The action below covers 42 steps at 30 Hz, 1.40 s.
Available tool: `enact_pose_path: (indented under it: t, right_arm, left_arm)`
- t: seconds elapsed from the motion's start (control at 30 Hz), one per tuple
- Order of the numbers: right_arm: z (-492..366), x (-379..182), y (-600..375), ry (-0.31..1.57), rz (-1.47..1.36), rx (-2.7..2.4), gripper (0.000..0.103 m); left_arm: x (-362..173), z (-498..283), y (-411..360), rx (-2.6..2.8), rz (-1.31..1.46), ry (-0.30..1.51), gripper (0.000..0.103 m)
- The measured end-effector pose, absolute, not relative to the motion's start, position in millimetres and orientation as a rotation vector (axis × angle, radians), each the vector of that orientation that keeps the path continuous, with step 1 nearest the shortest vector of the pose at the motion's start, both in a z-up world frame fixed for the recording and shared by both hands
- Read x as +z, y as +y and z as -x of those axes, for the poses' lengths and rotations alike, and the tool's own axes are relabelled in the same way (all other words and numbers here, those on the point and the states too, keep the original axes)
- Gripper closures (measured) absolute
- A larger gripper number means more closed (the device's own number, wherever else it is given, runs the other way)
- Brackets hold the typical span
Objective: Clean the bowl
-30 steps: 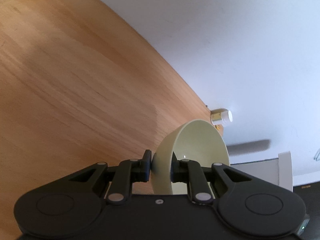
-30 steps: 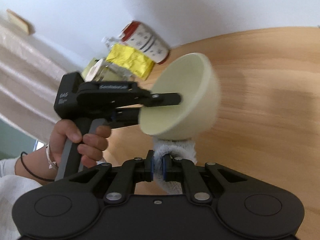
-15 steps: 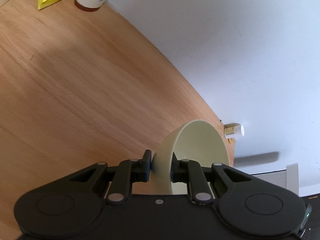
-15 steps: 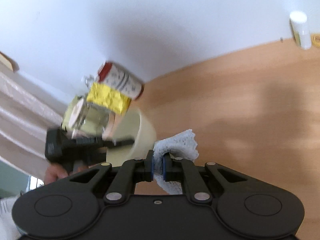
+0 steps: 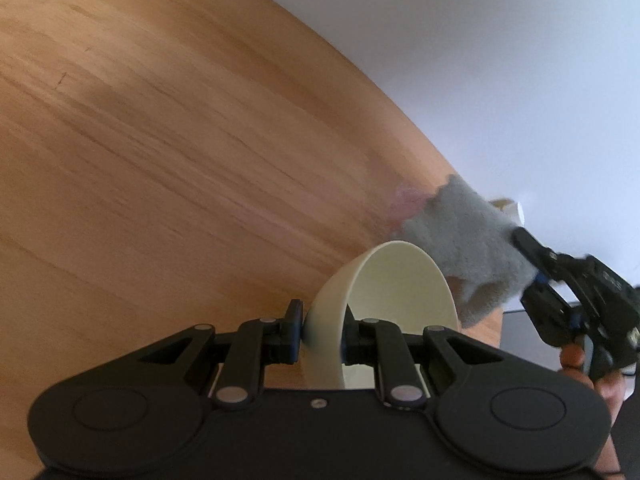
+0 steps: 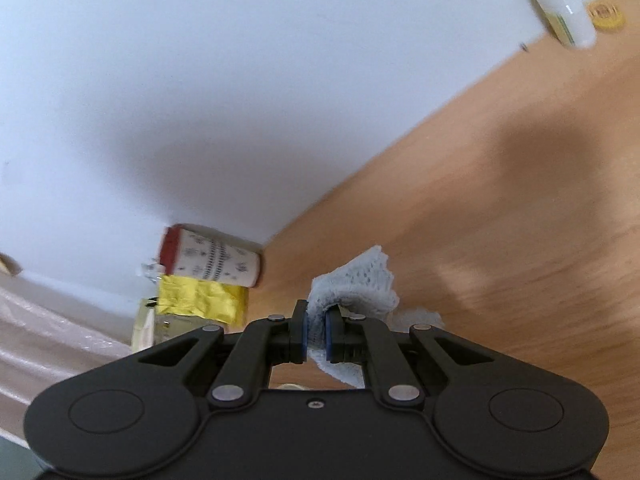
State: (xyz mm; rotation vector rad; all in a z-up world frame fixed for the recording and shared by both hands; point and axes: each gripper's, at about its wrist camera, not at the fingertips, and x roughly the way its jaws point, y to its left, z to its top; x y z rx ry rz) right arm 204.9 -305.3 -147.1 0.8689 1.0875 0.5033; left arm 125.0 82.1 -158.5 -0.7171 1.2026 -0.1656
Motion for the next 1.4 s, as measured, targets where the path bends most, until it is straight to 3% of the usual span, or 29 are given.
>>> enact_pose_path:
  t: [0.57, 0.77, 0.8, 0.87, 0.93, 0.97, 1.17, 1.3, 1.4]
  right_arm:
    - [-224, -181, -280, 1.126, -0.568, 0.3, 0.092]
    - [-219, -187, -272, 1.106, -0.504, 0.245, 0.076]
    - [-218, -187, -270, 1.103, -0.494, 0.246, 0.076]
    - [-217, -186, -265, 1.111, -0.482, 0.252, 0.07]
    - [-215, -181, -260, 1.101, -0.442, 0.233, 0.053]
    - [-214, -180, -260, 1.093, -0.43, 0.225, 0.05]
    - [-195, -167, -261, 1.074, -0.396, 0.18, 0.028]
    - [-179, -154, -259, 1.067, -0.371, 0.148, 0.006]
    - [-165, -142, -250, 1.041, -0.362, 0.148, 0.001]
  left_arm:
    - [-171, -136, 72, -0.219, 0.6, 1.221, 0.088]
    - [-169, -134, 70, -0.24, 0.534, 1.216, 0.085]
    - [-169, -135, 69, -0.24, 0.527, 1.216, 0.082]
    - [-169, -137, 68, -0.244, 0.517, 1.218, 0.057]
    - [-167, -139, 65, -0.236, 0.488, 1.207, 0.044]
    - [-166, -142, 64, -0.239, 0.48, 1.205, 0.035]
    - [-149, -150, 59, -0.26, 0.412, 1.172, 0.004]
    - [-136, -151, 58, -0.257, 0.325, 1.185, 0.001]
    - [-132, -148, 58, -0.275, 0.285, 1.219, 0.0]
